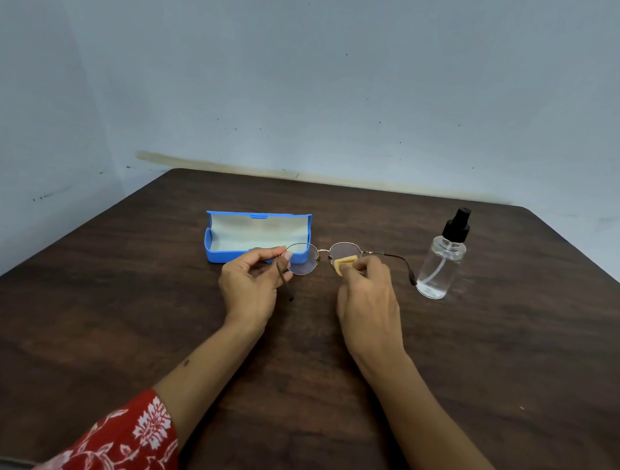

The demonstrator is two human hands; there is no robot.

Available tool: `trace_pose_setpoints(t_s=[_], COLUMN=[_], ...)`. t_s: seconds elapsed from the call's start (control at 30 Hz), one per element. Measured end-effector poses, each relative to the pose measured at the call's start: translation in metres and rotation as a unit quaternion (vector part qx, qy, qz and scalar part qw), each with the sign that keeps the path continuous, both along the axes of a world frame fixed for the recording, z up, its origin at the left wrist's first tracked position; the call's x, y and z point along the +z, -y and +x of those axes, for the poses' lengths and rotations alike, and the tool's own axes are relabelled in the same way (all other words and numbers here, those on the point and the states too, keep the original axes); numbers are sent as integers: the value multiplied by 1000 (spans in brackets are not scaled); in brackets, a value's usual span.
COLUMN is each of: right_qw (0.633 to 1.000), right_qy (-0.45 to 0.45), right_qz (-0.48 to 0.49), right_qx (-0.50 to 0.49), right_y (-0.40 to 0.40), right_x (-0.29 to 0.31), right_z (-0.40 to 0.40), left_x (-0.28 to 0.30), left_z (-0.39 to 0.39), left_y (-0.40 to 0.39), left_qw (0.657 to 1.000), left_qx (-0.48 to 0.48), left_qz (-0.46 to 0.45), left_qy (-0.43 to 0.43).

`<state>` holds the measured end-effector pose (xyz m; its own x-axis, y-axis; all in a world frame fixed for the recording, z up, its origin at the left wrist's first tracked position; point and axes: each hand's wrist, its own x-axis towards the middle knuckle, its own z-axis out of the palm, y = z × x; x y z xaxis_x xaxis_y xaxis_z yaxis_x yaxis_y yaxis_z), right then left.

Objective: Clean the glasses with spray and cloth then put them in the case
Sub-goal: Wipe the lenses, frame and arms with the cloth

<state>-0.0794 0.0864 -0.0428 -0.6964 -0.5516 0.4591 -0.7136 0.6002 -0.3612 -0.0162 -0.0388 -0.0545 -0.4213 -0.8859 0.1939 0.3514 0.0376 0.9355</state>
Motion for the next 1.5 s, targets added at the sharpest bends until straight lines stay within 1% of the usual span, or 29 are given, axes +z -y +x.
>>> trace_pose_setpoints(t_s=[0.13,0.17,0.3,0.47,0.53,0.63,0.7,0.8,0.97,1.13,1.3,1.43,1.5], right_qw=[998,998,1000,999,999,1000,1000,998,998,993,991,993,994], right_qy=[22,20,-2,13,7,-9,-6,11,-2,25,21,15,9], right_qz=[-9,-10,-6,-10,-8,-9,-15,-33,-55,-111,-130,-110,-99], right_qx=[-56,-56,-5,-52,-43,0,-14,-58,-5,-42,7,-41,-47], right_y=[-4,-4,0,-3,-1,2,1,-3,3,-1,2,0,0], right_x=[-1,-1,-1,0,0,-1,-3,-4,-5,-5,-5,-6,-5], right_z=[-7,-7,0,-5,-4,1,-1,-7,1,-6,-2,-4,-4], left_x=[1,2,1,1,2,2,2,2,1,-1,-1,0,-1], left_z=[0,-1,-1,0,0,0,1,0,0,0,1,2,1], left_y=[0,0,1,-1,-1,-1,-1,-2,-1,-1,-2,-4,-5], left_qw=[1000,1000,1000,1000,1000,1000,1000,999,999,999,998,997,997], left_qx=[4,2,5,6,5,6,7,5,2,-5,-19,-24,-28], left_qz=[-2,-1,-2,-15,-19,-17,-17,-21,-24,-27,-45,-60,-69], left_qy=[5,6,11,17,19,22,23,26,28,29,33,31,29])
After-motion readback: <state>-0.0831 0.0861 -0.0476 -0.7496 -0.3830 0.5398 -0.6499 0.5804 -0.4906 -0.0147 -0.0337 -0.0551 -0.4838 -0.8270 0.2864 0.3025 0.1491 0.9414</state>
